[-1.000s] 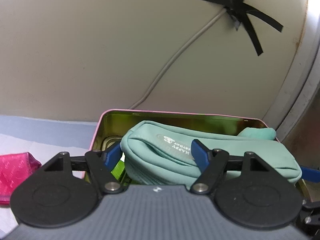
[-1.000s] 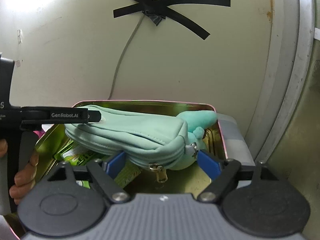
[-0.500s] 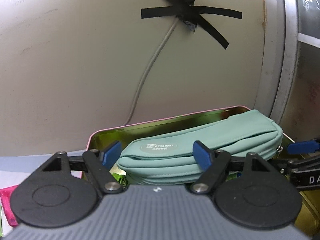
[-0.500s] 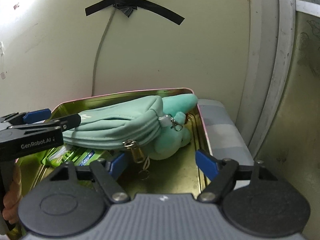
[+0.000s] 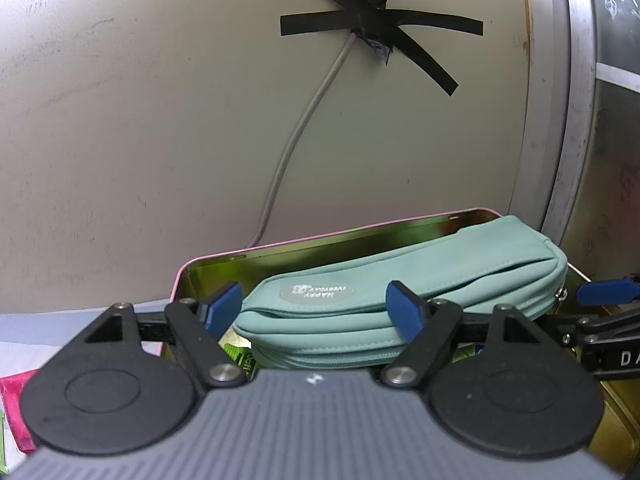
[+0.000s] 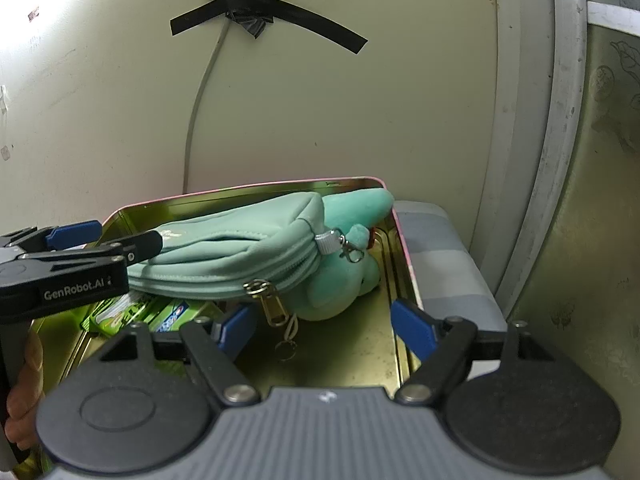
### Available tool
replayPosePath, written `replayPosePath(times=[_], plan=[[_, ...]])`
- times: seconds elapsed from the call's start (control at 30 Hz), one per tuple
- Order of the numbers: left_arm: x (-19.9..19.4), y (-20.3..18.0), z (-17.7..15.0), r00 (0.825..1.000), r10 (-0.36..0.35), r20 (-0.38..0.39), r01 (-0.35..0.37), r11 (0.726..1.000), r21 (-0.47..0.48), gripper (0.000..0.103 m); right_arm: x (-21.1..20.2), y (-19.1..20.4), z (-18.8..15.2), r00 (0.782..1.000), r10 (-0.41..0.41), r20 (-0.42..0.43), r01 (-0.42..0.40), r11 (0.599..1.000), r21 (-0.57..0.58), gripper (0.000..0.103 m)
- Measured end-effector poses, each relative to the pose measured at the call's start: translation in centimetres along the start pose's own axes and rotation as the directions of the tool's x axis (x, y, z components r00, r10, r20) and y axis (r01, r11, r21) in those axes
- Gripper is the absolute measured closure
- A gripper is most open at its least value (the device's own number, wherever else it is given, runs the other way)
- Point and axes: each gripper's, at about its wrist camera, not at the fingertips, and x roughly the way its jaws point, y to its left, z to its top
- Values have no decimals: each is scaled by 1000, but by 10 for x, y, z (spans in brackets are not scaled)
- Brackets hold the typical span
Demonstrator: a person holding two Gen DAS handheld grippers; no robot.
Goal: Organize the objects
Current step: 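Lower the teal pouch into the pink tin and open the left gripper, then move the left gripper back toward the green box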
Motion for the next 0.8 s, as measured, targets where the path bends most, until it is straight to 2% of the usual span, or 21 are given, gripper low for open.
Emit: replayPosePath(times=[0.43,0.57,0.67,0.8], plan=[[-1,1,-2,1000,12,13,-12,1000,-7,18,0,-2,0,999,-31,12,30,999,25,28],[-21,7,1,994,11,112,-8,999,-34,18,-6,4,1,997,-63,36,63,998,4,27],[-42,17,4,991,-14,134,25,997,-79,18,-26,11,0,995,-70,76,71,997,-13,22],[-78,23,1,986,-68,152,83,992,-95,18,-57,22,-8,993,-52,108,54,998,-15,22]])
